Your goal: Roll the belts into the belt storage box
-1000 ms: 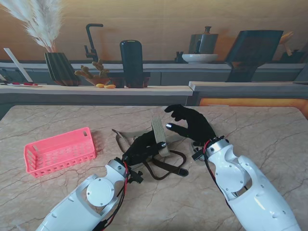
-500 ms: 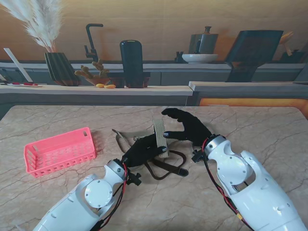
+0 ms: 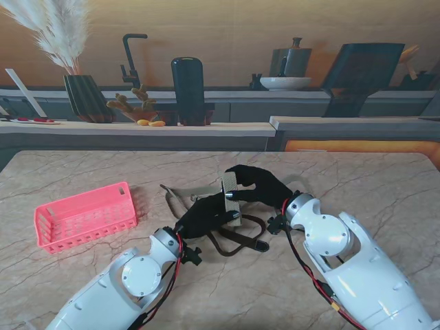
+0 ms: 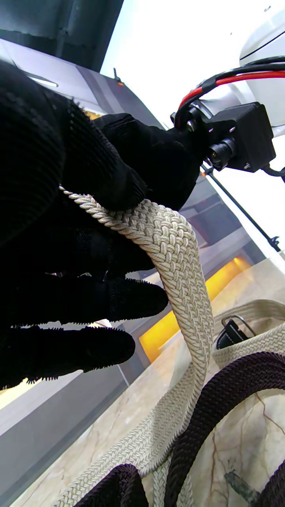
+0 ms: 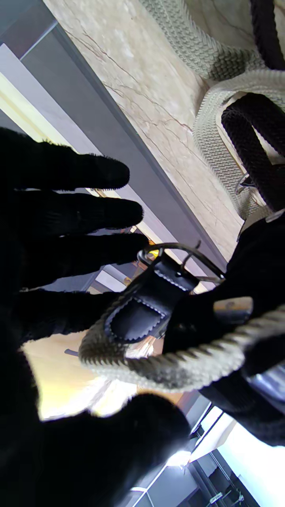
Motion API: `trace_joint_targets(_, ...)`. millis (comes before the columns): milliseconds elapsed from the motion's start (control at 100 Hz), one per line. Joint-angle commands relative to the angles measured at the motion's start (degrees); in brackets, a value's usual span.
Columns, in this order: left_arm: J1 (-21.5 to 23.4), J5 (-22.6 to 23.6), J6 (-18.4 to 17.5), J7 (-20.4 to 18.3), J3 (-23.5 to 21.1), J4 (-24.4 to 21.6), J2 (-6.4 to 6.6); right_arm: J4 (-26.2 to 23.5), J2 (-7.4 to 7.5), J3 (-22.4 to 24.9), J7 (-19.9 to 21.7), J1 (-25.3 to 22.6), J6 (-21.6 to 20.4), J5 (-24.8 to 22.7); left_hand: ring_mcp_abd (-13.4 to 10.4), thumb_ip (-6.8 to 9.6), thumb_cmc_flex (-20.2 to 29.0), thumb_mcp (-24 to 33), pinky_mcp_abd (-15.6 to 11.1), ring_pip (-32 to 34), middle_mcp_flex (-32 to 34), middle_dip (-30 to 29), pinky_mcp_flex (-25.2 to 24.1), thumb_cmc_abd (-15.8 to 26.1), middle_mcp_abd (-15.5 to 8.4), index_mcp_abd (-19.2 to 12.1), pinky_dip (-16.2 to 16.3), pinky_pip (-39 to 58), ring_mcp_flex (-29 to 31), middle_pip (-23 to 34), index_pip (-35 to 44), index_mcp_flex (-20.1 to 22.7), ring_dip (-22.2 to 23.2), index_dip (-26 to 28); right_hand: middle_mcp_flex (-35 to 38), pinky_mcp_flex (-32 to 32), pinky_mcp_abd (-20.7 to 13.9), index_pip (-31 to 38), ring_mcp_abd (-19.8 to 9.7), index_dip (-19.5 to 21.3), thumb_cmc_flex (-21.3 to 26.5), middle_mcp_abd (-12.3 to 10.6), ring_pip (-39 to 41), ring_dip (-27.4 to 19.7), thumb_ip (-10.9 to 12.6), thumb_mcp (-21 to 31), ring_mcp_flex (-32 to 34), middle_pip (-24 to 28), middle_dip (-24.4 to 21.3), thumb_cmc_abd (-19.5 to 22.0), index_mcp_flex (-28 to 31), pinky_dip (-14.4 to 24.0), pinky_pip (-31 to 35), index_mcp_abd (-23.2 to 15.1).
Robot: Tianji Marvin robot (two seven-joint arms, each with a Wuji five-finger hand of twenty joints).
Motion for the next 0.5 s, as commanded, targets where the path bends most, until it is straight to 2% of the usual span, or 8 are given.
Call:
trace_joint_targets(0, 0.2, -0.3, 0.4, -0.1, 0.1, 0.1, -0.21, -0.5, -0.42, -0.5, -0.3, -0.3, -0.7, -0.4, 0.0, 1.03, 1.7, 3.6, 0.3, -0.3, 2.0, 0.1, -0.2, -0.8, -1.0, -7.1, 1.1, 0.1, 1.2, -0.2, 4.4, 1.6, -0.2, 2.5, 3.7, 1.0, -2.7, 3.2, -2.4, 0.4, 0.5, -2.7, 0.6, 1.0, -0.9, 6.0, 2.2, 0.8, 1.3, -0.3, 2.5, -1.2, 2.6, -4.2)
trace_joint_targets(40, 0.1, -0.3, 0.5, -0.1, 0.1, 0.1, -0.21, -0.5, -0.51, -0.6, -0.7, -0.4, -0.9, -0.3, 0.0, 1.05, 1.7, 3.7, 0.2, -0.3, 2.0, 0.1, -0.2, -0.7, -1.0, -7.1, 1.1, 0.1, 1.2, -0.2, 4.4, 1.6, -0.2, 2.5, 6.0, 1.5, -2.8, 4.7, -2.6, 0.4, 0.7, -3.2, 1.0, 1.3, -1.3, 9.4, 3.3, 1.3, 1.6, -0.3, 4.6, -1.5, 3.3, -5.2)
trace_joint_targets(60, 0.1, -0.3, 0.5, -0.1, 0.1, 0.1, -0.21, -0.6, -0.56, -0.7, -0.9, -0.4, -1.0, -0.3, 0.0, 1.04, 1.7, 3.6, 0.3, -0.3, 2.0, 0.1, -0.2, -0.7, -1.0, -7.1, 1.1, 0.1, 1.2, -0.2, 4.4, 1.6, -0.2, 2.5, 7.1, 1.7, -2.8, 5.5, -2.8, -0.4, 0.9, -3.5, 1.3, 1.5, -2.7, 10.9, 3.8, 1.4, 1.7, -0.2, 5.6, -1.5, 4.0, -6.1)
trace_joint_targets(100, 0.1, -0.2, 0.6, -0.1, 0.1, 0.2, -0.22, -0.6, -0.7, -0.8, -1.5, -0.5, -1.2, -0.2, -0.1, 1.04, 1.7, 3.6, 0.3, -0.4, 1.9, 0.1, -0.2, -0.7, -1.0, -7.1, 1.1, 0.1, 1.1, -0.3, 4.3, 1.5, -0.2, 2.4, 9.4, 2.1, -2.7, 10.7, -3.0, -6.3, 2.2, -4.0, 1.8, 2.0, -6.7, 11.7, 5.2, 1.8, 2.1, -0.3, 6.4, -2.1, 5.5, -8.1)
trace_joint_targets(140, 0.1, -0.2, 0.6, -0.1, 0.1, 0.2, -0.21, -0.7, -0.83, -0.8, -2.1, -0.7, -1.5, -0.2, 0.0, 1.04, 1.7, 3.6, 0.3, -0.4, 2.0, 0.1, -0.2, -0.8, -0.8, -7.1, 1.1, 0.1, 1.2, -0.3, 4.2, 1.6, -0.2, 2.3, 11.7, 2.7, -2.6, 14.8, -3.3, -9.2, 4.3, -4.5, 2.3, 2.3, -8.5, 11.0, 6.4, 2.2, 2.3, 0.1, 7.3, -2.1, 6.5, -9.9)
trace_joint_targets(330, 0.0, -0.3, 1.0, -0.4, 0.1, 0.3, -0.18, -2.0, -0.93, 0.2, -3.2, -1.9, -2.1, -0.5, 0.1, 1.03, 1.7, 3.6, 0.4, -0.6, 2.0, -0.1, -0.2, -0.7, -1.0, -7.1, 1.1, 0.1, 1.1, -0.6, 4.1, 1.6, -0.3, 2.3, 15.3, 3.4, -1.8, 19.8, -3.5, -12.7, 7.2, -4.1, 3.4, 3.2, -8.0, 8.7, 8.8, 2.6, 2.8, 2.3, 9.4, -1.5, 8.7, -11.6)
trace_joint_targets(410, -0.1, -0.3, 1.1, -0.4, 0.2, 0.4, -0.19, -2.6, -1.23, 0.5, -4.5, -2.4, -2.0, -0.3, 0.1, 1.0, 1.7, 3.6, 0.4, -0.7, 1.8, -0.2, -0.2, -0.8, -0.9, -7.1, 1.1, 0.0, 1.0, -0.7, 3.9, 1.6, -0.4, 2.2, 18.6, 4.3, -1.5, 21.9, -3.7, -12.9, 11.1, -4.5, 4.5, 4.1, -7.8, 9.0, 11.0, 4.2, 3.6, 4.0, 14.5, -1.3, 9.8, -12.7)
trace_joint_targets(490, -0.3, -0.4, 1.2, -0.4, 0.3, 0.6, -0.24, -3.0, -1.45, 0.6, -5.4, -2.9, -1.8, -0.2, 0.4, 0.76, 1.5, 3.3, 0.4, -1.3, 1.6, -0.7, -0.4, -0.8, -0.5, -7.4, 1.1, -0.3, 0.7, -1.7, 2.3, 1.9, -0.6, 0.6, 21.3, 5.0, -1.3, 22.9, -3.9, -14.0, 13.8, -4.5, 5.6, 4.7, -7.7, 9.2, 13.0, 5.3, 4.1, 4.2, 17.9, -1.3, 10.6, -11.4)
